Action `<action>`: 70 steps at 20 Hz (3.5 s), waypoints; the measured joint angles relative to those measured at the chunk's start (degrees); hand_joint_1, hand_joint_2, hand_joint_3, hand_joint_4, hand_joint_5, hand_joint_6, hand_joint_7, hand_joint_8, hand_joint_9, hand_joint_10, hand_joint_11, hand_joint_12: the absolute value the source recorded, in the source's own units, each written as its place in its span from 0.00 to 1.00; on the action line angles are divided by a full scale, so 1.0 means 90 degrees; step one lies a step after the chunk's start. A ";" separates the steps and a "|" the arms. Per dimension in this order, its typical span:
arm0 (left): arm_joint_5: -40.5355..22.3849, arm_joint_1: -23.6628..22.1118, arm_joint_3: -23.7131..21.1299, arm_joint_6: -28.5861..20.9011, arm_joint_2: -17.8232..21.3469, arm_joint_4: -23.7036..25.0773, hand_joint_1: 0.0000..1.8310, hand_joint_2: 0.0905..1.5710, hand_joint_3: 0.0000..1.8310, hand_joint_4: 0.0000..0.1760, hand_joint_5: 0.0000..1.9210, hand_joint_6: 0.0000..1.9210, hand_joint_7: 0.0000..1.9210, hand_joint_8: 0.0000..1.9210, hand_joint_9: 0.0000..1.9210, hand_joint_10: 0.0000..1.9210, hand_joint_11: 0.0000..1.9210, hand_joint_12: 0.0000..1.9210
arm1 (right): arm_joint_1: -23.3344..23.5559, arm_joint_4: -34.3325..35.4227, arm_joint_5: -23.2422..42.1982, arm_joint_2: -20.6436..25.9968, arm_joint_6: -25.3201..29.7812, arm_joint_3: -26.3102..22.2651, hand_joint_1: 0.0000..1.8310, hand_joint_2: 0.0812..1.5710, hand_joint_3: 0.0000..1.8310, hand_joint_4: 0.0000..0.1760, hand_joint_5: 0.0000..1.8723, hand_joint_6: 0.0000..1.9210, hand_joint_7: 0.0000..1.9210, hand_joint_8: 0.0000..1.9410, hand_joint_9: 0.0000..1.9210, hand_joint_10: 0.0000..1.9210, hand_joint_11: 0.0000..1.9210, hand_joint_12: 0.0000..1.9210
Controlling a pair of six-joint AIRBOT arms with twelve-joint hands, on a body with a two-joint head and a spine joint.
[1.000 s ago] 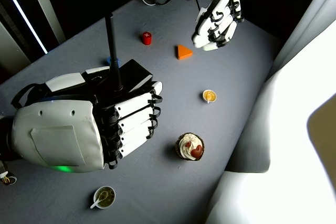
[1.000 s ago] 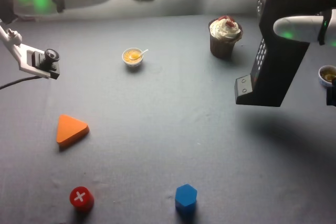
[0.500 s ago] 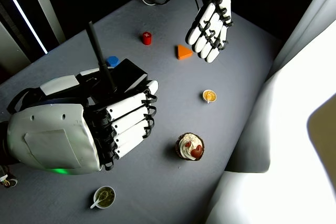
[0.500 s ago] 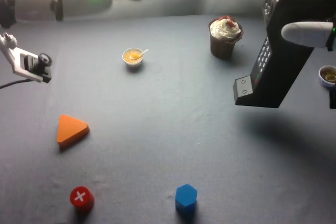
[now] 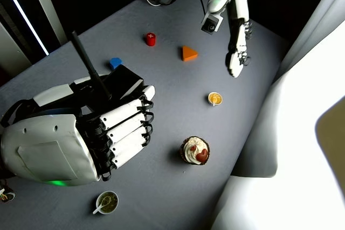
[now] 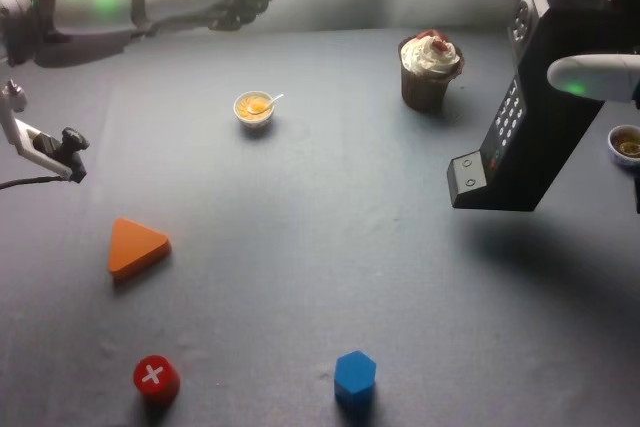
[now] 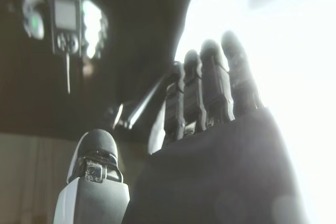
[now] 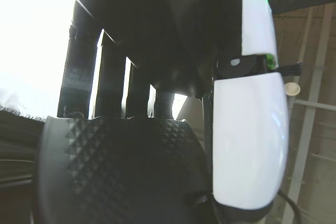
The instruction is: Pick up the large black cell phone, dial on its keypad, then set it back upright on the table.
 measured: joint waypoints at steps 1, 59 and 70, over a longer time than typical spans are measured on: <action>0.0022 -0.0024 0.0017 -0.0141 0.0000 0.0051 0.00 0.74 0.00 0.00 0.12 0.00 0.14 0.00 0.11 0.00 0.00 0.22 | 0.0000 -0.0036 0.0005 -0.0002 0.0049 0.0017 0.81 0.68 0.00 0.00 0.51 0.47 0.50 0.44 0.51 0.54 0.43 0.82; 0.0189 -0.0282 -0.0806 -0.0636 0.0146 0.0687 0.00 0.75 0.00 0.00 0.12 0.00 0.13 0.00 0.11 0.00 0.00 0.20 | 0.0153 -0.1452 -0.0423 -0.0483 0.1270 0.1299 0.65 0.73 0.00 0.00 0.44 0.61 0.48 0.58 0.53 0.25 0.41 0.58; 0.0189 -0.0270 -0.0801 -0.0636 0.0146 0.0673 0.00 0.75 0.00 0.00 0.13 0.00 0.13 0.00 0.11 0.00 0.00 0.23 | 0.0250 -0.1627 -0.0515 -0.0483 0.1343 0.1314 0.65 0.73 0.00 0.00 0.43 0.61 0.48 0.60 0.52 0.19 0.38 0.59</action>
